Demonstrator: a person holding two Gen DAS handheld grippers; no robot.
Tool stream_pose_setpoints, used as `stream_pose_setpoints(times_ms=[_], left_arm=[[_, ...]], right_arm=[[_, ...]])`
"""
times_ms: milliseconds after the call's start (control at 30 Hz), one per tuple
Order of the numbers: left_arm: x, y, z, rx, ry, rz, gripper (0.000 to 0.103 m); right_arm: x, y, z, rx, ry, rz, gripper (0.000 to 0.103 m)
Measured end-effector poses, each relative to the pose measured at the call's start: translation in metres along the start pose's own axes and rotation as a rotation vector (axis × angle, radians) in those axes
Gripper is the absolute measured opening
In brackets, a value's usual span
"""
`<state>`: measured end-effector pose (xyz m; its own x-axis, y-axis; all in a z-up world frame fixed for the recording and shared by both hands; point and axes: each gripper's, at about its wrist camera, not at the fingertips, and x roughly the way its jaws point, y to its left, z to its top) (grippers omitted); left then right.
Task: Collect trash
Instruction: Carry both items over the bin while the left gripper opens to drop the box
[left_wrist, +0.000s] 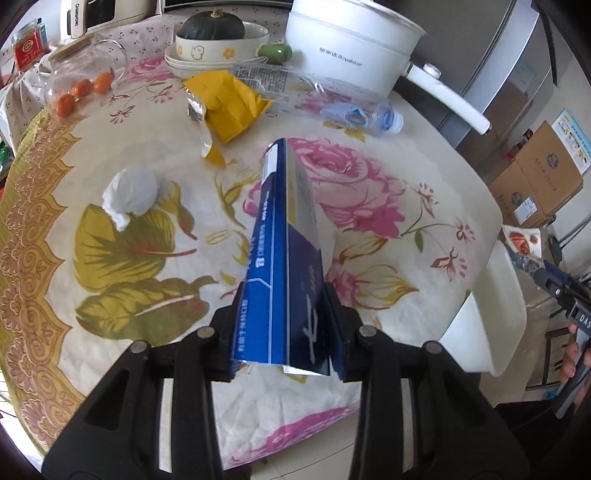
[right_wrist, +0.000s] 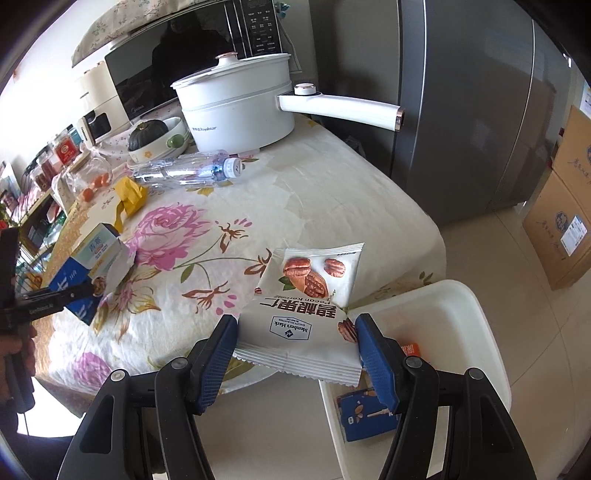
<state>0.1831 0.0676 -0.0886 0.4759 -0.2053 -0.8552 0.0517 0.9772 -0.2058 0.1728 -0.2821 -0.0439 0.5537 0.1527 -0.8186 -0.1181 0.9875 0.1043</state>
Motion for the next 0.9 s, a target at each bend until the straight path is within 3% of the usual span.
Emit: stream_pose_setpoints(times_ms=[167,367,667,900], left_arm=[[-0.016,-0.021,0.007,0.022,-0.064,-0.038,0.029],[-0.031,-0.043,0.007,0.044,-0.113,-0.089,0.028],[-0.036,-0.078,0.002,0.108,-0.108,-0.167,0.028],[-0.025,-0.119,-0.004,0.192,-0.073,-0.207,0.028]], right_arm=[[-0.009,0.007,0.002,-0.031,-0.032,-0.005,0.067],[-0.019,0.009,0.004,-0.024,-0.053,0.013,0.067],[-0.029,-0.002,-0.003,-0.014,-0.050,-0.007,0.067],[-0.036,-0.033,-0.013,0.031,-0.036,-0.061,0.067]])
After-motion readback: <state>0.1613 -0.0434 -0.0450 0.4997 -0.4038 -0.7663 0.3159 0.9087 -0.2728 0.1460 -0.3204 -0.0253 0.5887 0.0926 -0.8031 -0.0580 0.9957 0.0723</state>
